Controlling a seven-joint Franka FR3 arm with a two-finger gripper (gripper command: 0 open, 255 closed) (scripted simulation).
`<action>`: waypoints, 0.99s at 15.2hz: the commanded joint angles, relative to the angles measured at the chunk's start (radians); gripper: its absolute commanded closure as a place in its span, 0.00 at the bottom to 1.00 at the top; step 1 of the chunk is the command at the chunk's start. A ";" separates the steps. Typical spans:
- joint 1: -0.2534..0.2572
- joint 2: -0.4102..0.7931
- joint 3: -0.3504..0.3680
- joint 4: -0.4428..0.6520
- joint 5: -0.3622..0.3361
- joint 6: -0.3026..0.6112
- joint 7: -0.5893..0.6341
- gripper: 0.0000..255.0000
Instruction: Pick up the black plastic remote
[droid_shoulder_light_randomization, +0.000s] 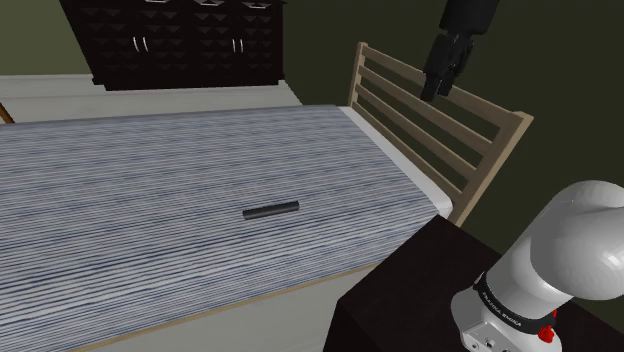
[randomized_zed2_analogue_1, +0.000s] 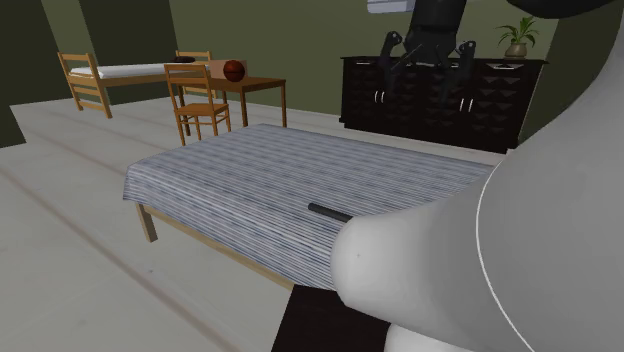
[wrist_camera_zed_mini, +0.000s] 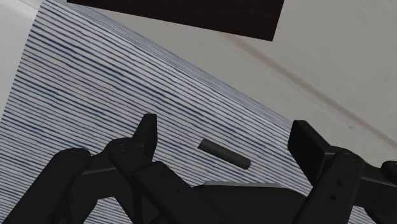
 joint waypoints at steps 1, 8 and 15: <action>0.000 0.000 0.000 0.000 0.000 0.000 0.000 0.00; 0.048 0.149 0.008 -0.083 -0.020 0.243 -0.127 0.00; 0.092 0.349 0.022 -0.101 -0.035 0.475 -0.242 0.00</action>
